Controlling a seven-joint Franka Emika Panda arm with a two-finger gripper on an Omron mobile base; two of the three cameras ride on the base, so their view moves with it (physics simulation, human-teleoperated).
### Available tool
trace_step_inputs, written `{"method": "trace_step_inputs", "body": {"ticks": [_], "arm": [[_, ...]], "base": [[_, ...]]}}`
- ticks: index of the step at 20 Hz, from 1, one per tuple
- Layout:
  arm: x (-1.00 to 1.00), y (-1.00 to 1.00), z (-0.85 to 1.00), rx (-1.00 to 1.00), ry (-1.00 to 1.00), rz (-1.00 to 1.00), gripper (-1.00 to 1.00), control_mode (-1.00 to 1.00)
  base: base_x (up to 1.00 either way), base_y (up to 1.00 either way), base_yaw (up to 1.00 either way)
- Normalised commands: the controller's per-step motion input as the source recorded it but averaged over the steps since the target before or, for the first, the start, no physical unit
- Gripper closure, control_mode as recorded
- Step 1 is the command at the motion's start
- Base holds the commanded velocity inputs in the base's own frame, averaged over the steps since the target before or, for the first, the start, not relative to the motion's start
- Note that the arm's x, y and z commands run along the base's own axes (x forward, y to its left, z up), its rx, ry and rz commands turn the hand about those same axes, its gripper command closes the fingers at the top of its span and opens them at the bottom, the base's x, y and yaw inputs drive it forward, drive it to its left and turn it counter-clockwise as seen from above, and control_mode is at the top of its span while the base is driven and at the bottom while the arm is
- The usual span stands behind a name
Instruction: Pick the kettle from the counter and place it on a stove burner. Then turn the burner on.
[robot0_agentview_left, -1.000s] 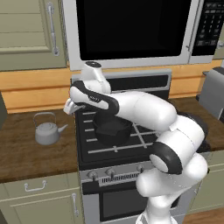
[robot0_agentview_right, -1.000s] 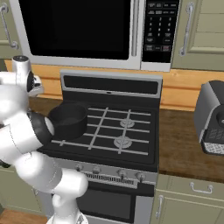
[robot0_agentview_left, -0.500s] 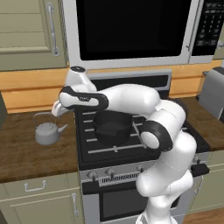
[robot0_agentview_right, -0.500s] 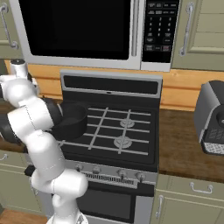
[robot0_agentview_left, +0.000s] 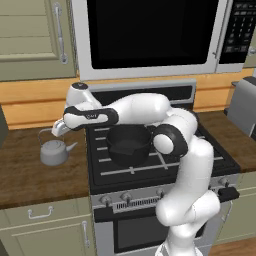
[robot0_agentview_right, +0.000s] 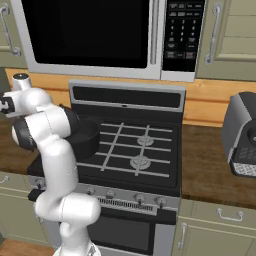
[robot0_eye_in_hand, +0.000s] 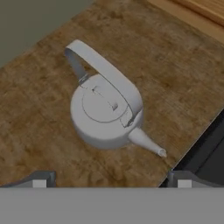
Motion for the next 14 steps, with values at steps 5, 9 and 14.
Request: {"method": "trace_step_inputs", "body": {"ticks": [5, 9, 14], "arm": [[0.37, 0.24, -0.05, 0.00, 0.00, 0.00, -1.00, -1.00], [0.28, 0.12, -0.06, 0.00, 0.00, 0.00, -1.00, -1.00], [0.31, 0.13, -0.22, 0.00, 0.00, 0.00, -1.00, -1.00]], "base": [[0.00, 0.00, 0.00], [0.00, 0.00, 0.00], [0.00, 0.00, 0.00]]}}
